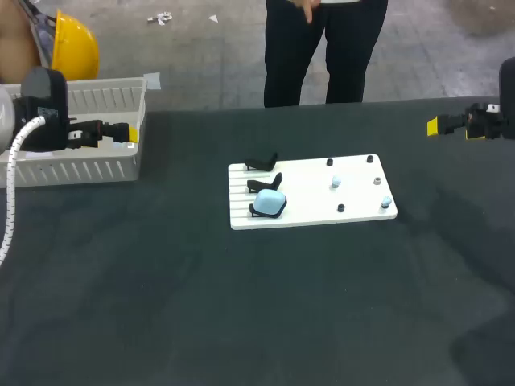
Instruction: Pick up each earbud case from the left stands, insert the matching earbuds, close the lid, and place the case in the box.
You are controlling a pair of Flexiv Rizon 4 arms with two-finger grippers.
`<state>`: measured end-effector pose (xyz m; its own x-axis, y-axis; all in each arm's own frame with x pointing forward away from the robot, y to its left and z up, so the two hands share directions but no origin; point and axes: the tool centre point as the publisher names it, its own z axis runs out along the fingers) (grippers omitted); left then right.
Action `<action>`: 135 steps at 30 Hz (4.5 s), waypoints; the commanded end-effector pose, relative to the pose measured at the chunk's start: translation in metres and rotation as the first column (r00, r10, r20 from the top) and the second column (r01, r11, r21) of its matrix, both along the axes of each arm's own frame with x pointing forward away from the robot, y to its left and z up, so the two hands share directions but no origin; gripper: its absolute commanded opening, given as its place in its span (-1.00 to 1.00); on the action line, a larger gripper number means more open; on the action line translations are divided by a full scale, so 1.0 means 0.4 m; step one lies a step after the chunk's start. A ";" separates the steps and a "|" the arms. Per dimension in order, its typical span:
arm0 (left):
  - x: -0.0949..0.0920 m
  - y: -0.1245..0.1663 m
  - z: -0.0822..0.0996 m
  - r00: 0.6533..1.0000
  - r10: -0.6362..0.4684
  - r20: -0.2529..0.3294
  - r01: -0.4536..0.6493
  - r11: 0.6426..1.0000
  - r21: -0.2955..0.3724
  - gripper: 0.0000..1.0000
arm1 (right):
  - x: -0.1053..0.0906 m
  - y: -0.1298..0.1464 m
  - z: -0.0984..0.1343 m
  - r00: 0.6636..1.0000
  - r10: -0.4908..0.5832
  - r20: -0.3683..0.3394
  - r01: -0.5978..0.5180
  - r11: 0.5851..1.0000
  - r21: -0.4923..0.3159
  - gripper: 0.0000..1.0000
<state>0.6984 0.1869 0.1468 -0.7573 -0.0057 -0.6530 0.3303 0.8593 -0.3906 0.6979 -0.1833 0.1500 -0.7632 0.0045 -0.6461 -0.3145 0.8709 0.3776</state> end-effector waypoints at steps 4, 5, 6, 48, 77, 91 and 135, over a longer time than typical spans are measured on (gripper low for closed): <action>0.001 -0.004 0.005 1.000 0.005 -0.009 -0.005 1.000 0.009 1.00 | 0.002 -0.001 -0.002 1.000 0.002 0.001 -0.002 1.000 0.001 1.00; 0.001 -0.004 0.005 1.000 0.005 -0.009 -0.005 1.000 0.009 1.00 | 0.002 -0.001 -0.002 1.000 0.002 0.001 -0.002 1.000 0.001 1.00; 0.001 -0.004 0.005 1.000 0.005 -0.009 -0.005 1.000 0.009 1.00 | 0.002 -0.001 -0.002 1.000 0.002 0.001 -0.002 1.000 0.001 1.00; -0.053 -0.163 0.000 0.447 -0.615 0.650 0.798 0.602 0.021 1.00 | 0.002 -0.001 -0.002 1.000 0.002 0.001 -0.002 1.000 0.001 1.00; -0.165 -0.472 -0.132 0.403 -0.805 0.436 0.822 0.527 0.214 1.00 | 0.002 -0.001 -0.002 1.000 0.002 0.001 -0.002 1.000 0.001 1.00; -0.154 -0.478 -0.155 0.434 -0.802 0.410 0.807 0.548 0.218 1.00 | 0.002 -0.001 -0.002 1.000 0.002 0.001 -0.002 1.000 0.001 1.00; -0.095 -0.572 -0.280 0.470 -0.775 0.422 0.770 0.594 0.234 0.76 | 0.002 -0.001 -0.002 1.000 0.002 0.001 -0.002 1.000 0.001 1.00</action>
